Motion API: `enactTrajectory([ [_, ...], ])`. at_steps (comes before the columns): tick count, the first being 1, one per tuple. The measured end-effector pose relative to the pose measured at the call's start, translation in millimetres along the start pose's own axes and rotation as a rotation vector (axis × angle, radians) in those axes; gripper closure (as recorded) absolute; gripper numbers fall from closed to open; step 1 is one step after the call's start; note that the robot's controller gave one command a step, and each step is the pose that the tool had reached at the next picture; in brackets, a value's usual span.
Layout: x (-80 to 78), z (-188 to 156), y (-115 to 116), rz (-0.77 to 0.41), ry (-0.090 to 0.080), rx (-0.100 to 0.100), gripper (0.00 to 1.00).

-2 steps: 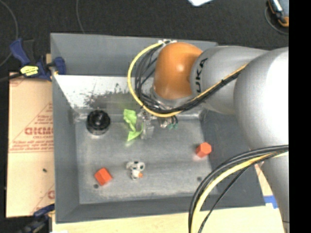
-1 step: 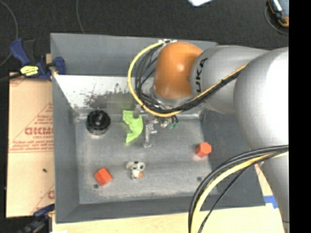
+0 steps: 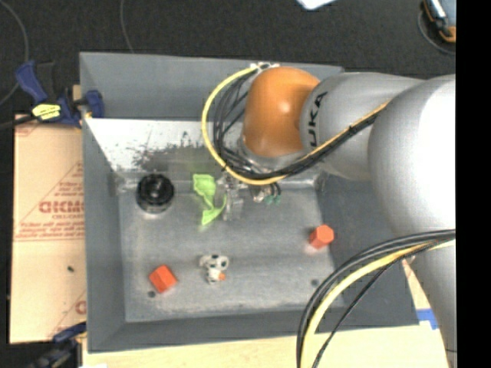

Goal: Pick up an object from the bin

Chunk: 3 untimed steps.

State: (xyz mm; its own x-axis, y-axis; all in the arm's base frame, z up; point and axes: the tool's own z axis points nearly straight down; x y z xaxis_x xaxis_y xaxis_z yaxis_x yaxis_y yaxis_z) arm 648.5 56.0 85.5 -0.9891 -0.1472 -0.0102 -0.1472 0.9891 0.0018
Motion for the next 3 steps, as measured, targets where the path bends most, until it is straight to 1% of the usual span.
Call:
enactTrajectory([
  [1,0.0,0.0,0.0,0.001,0.0,0.0,1.0],
  [2,-0.7,-92.0,-12.1,-0.025,-0.009,0.002,1.0],
  [3,-2.3,-171.1,-4.2,-0.033,-0.002,0.001,1.0],
])
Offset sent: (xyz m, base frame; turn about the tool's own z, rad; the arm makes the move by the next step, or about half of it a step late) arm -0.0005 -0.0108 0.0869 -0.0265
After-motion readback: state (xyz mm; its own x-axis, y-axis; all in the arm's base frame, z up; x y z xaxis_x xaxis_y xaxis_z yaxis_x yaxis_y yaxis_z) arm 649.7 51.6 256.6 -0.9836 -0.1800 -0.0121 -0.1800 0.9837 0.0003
